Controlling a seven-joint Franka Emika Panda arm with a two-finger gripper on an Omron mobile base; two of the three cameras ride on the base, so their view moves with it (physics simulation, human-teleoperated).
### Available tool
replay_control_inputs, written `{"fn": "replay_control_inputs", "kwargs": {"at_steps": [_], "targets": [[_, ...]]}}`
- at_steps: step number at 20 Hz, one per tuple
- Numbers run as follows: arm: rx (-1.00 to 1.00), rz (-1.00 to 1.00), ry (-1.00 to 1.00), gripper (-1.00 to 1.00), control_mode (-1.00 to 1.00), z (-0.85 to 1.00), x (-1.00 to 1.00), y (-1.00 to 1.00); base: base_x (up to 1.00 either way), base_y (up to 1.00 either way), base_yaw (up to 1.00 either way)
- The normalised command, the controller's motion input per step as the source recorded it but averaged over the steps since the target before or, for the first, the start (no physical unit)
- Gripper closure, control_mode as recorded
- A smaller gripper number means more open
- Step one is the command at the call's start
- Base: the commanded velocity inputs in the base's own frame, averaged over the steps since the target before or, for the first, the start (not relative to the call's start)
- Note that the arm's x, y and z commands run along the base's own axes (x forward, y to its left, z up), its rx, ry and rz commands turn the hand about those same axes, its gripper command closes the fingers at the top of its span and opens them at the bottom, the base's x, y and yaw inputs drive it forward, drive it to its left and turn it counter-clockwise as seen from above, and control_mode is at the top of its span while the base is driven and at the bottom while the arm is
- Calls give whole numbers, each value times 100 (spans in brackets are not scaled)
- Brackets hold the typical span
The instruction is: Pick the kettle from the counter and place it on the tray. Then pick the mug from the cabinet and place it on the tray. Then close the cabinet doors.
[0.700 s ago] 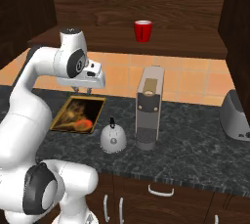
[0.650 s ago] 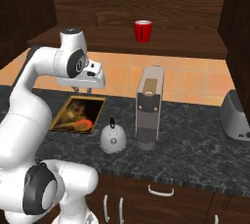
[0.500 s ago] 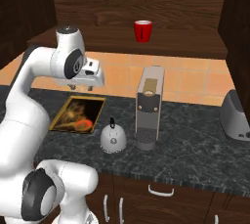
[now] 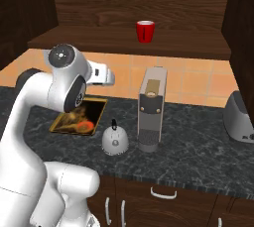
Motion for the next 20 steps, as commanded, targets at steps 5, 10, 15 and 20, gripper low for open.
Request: {"fn": "replay_control_inputs", "kwargs": {"at_steps": [5, 10, 15, 20], "targets": [[9, -3, -17, -100, -100, 99, 12, -54, 0, 0, 0], [4, -8, -3, -100, -100, 52, 9, -17, 0, 0, 0], [0, -2, -5, -100, -100, 1, 0, 0, 0, 0, 0], [1, -10, -8, -100, -100, 22, 0, -27, 0, 0, 0]]}}
